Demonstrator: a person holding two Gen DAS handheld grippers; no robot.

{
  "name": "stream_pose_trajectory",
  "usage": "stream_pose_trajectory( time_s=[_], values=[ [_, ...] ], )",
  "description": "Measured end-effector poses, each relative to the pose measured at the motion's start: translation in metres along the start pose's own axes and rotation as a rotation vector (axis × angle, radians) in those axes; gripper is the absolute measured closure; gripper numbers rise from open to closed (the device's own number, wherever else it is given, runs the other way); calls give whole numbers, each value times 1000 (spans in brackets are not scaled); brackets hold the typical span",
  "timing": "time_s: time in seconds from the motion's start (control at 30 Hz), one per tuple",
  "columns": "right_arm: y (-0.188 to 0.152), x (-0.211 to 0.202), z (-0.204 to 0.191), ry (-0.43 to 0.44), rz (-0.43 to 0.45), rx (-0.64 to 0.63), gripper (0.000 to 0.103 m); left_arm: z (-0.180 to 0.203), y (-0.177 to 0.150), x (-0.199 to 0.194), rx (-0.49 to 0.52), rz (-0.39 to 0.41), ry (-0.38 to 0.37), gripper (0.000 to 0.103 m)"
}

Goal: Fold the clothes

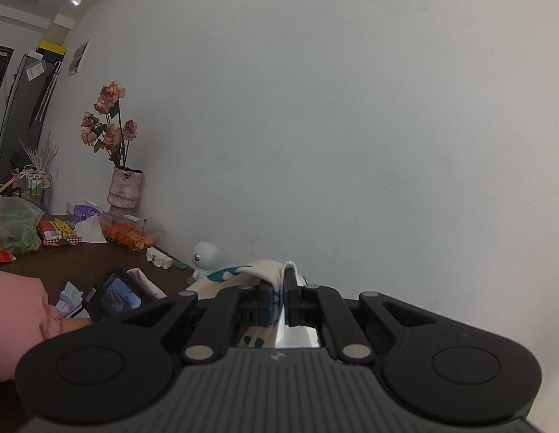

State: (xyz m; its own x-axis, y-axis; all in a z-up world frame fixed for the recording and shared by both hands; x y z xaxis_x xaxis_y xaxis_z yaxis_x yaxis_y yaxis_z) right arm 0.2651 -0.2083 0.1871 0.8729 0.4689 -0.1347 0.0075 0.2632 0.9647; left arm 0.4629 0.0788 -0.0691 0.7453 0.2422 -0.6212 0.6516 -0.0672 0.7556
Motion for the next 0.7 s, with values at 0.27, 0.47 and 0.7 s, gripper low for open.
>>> stream_pose_trajectory(
  time_s=[0.27, 0.47, 0.7],
  values=[
    [17, 9, -36, 19, 20, -20, 99, -17, 1, -66, 8, 44, -168, 5],
    [28, 8, -37, -19, 26, -27, 99, -30, -23, -145, 85, 115, -211, 2],
    [40, -11, -47, -25, 54, -50, 99, -32, -64, -188, 161, 146, -280, 1]
  ],
)
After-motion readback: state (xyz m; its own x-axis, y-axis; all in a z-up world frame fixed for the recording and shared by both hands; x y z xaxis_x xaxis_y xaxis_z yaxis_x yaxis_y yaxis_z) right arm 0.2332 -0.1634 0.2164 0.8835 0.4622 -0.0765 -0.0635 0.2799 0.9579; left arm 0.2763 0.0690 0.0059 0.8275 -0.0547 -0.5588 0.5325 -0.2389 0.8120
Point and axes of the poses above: each gripper's, at about its wrist camera, not at the fingertips, and x roughly the way its jaws point, z to its right, y to its top, the point moved 5 cm from there along x, roughly the way its jaws point, and after that the axes turned 2 degrees about x, right-handed, at the moved point
